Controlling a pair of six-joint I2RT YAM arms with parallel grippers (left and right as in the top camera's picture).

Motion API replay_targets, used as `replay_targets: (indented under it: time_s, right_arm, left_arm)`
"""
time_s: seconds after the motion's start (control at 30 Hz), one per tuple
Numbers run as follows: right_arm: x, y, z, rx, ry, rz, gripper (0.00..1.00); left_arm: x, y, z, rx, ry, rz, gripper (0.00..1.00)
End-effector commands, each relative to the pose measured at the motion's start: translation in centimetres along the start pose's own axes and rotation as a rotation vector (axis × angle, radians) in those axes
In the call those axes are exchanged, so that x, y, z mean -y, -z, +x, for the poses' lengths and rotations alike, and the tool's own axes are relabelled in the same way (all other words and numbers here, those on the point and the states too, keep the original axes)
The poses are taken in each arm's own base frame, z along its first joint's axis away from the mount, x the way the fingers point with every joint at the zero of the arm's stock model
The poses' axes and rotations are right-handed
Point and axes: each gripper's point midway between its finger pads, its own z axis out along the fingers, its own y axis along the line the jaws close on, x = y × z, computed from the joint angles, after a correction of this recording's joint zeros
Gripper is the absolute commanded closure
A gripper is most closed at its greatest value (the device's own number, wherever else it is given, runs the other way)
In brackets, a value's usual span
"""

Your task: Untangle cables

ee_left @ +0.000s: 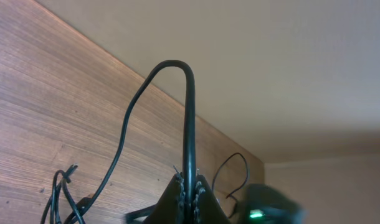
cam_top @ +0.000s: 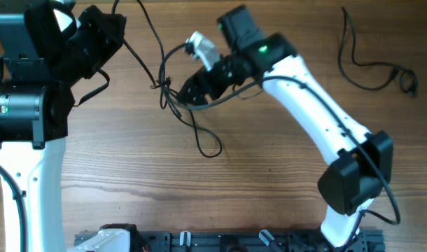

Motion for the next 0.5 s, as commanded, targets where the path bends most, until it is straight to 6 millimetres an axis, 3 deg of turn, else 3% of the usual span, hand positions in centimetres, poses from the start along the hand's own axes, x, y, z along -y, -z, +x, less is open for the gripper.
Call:
replay_targets:
  time_s: [0.0, 0.03, 0.07, 0.1, 0.13, 0.2, 0.27, 0.37, 0.43, 0.47]
  right_arm:
    - [-0.5, -2.6, 2.0, -0.043, -0.031, -0.006, 0.28]
    - [0.5, -2.9, 2.2, -0.044, -0.068, 0.047, 0.41]
    - [2.1, -2.8, 2.2, -0.038, -0.119, 0.135, 0.71]
    - [3.1, -2.5, 2.1, -0.027, -0.143, 0.186, 0.88]
    - [4.1, -2.0, 1.8, -0.014, -0.16, 0.242, 0.95]
    - [6.5, 0.8, 0.7, 0.045, -0.208, 0.402, 0.96]
    - [8.3, 5.0, -0.6, 0.132, -0.257, 0.547, 0.96]
    - [10.3, 13.3, -1.8, 0.297, -0.332, 0.7, 0.96]
    - [11.4, 19.8, -1.5, 0.416, -0.409, 0.748, 0.96]
    - [11.3, 21.2, -1.4, 0.441, -0.413, 0.738, 0.96]
  left_arm:
    - [0.9, 0.9, -0.2, 0.01, 0.001, 0.037, 0.96]
    - [0.9, 0.9, -0.2, 0.01, 0.0, 0.037, 0.96]
    - [0.9, 0.9, -0.2, 0.01, 0.0, 0.036, 0.96]
    - [0.9, 0.9, -0.3, 0.013, -0.004, 0.033, 0.96]
    - [0.7, 0.9, -0.3, 0.018, -0.006, 0.023, 0.96]
    - [-0.5, 0.9, -0.6, 0.043, 0.002, -0.038, 0.96]
    - [-1.9, 1.0, -0.9, 0.066, -0.01, -0.109, 0.96]
    - [-3.6, 1.3, -1.0, 0.082, -0.065, -0.199, 0.96]
    - [-6.9, 2.4, -2.2, 0.165, -0.087, -0.385, 0.96]
    - [-8.0, 2.8, -2.6, 0.191, -0.09, -0.45, 0.96]
